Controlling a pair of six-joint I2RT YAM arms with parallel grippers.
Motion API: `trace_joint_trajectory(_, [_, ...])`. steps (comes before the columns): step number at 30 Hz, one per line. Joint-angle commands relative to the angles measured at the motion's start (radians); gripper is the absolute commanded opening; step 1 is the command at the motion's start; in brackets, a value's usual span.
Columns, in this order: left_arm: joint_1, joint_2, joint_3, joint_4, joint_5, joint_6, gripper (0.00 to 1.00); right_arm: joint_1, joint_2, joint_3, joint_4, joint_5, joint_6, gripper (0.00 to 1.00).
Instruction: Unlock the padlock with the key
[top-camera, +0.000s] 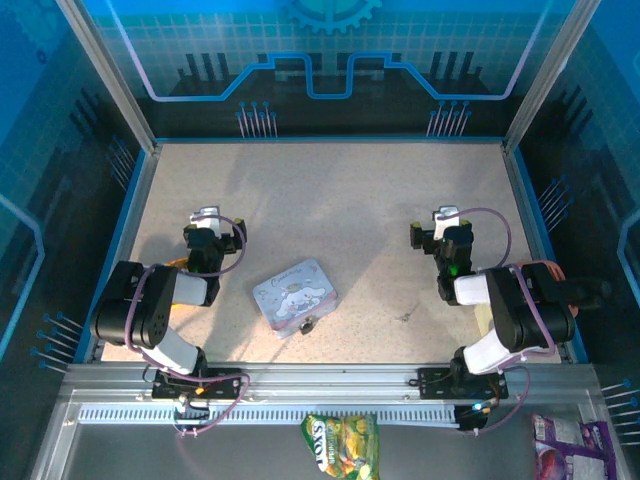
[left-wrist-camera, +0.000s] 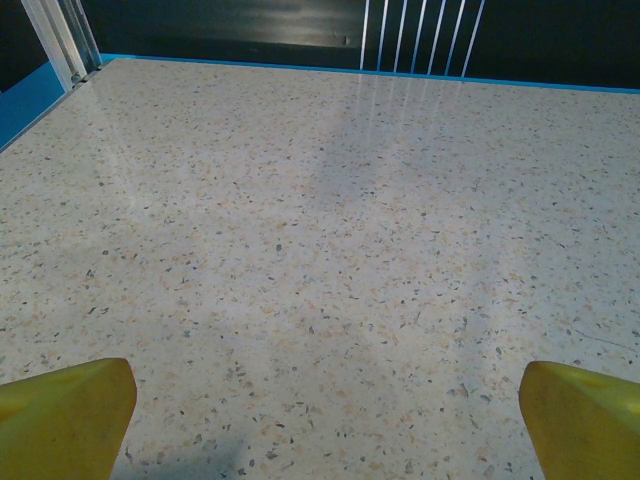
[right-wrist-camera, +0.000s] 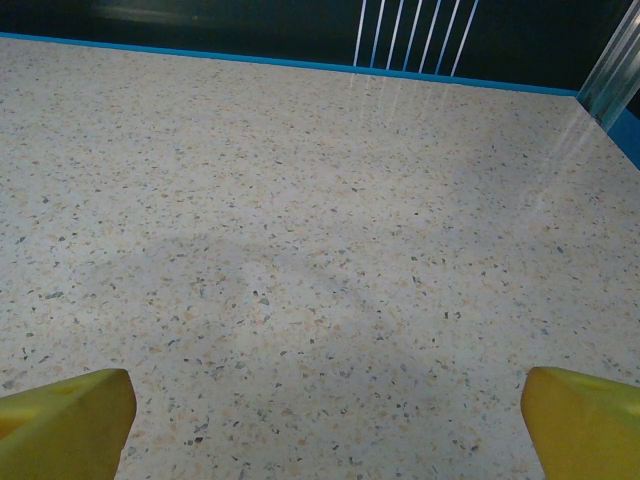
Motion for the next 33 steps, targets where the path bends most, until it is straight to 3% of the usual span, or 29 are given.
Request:
trace_joint_trajectory(1, [-0.004, -0.010, 0.009, 0.009, 0.016, 0.015, 0.99, 0.008, 0.003, 0.009, 0.046, 0.011, 0.005, 1.00])
trace_joint_trajectory(13, [-0.057, -0.056, -0.067, 0.127, -0.023, 0.079, 0.99, 0.059, -0.042, -0.103, 0.223, -0.098, -0.105, 1.00])
trace_joint_trajectory(18, [-0.169, -0.197, -0.076, 0.056, -0.132, 0.189, 0.99, 0.111, -0.227, -0.145, 0.144, -0.105, -0.169, 1.00])
trace_joint_trajectory(20, [-0.197, -0.305, -0.055, -0.052, -0.194, 0.171, 0.99, 0.134, -0.354, -0.111, -0.044, -0.109, -0.158, 1.00])
trace_joint_trajectory(24, [-0.200, -0.536, 0.046, -0.403, -0.243, -0.043, 0.99, 0.148, -0.570, -0.004, -0.402, -0.172, -0.040, 1.00])
trace_joint_trajectory(27, [-0.200, -0.672, 0.185, -0.745, -0.227, -0.273, 0.99, 0.156, -0.712, 0.080, -0.626, -0.206, 0.070, 1.00])
trace_joint_trajectory(30, [-0.191, -0.747, 0.370, -1.216, -0.295, -0.628, 0.99, 0.151, -0.829, 0.226, -0.968, -0.188, 0.249, 1.00])
trace_joint_trajectory(31, [-0.182, -0.761, 0.416, -1.347, -0.272, -0.696, 0.99, 0.148, -0.866, 0.281, -1.089, -0.184, 0.324, 1.00])
trace_joint_trajectory(33, [-0.167, -0.804, 0.461, -1.489, -0.179, -0.698, 0.99, 0.139, -0.925, 0.353, -1.229, -0.215, 0.395, 1.00])
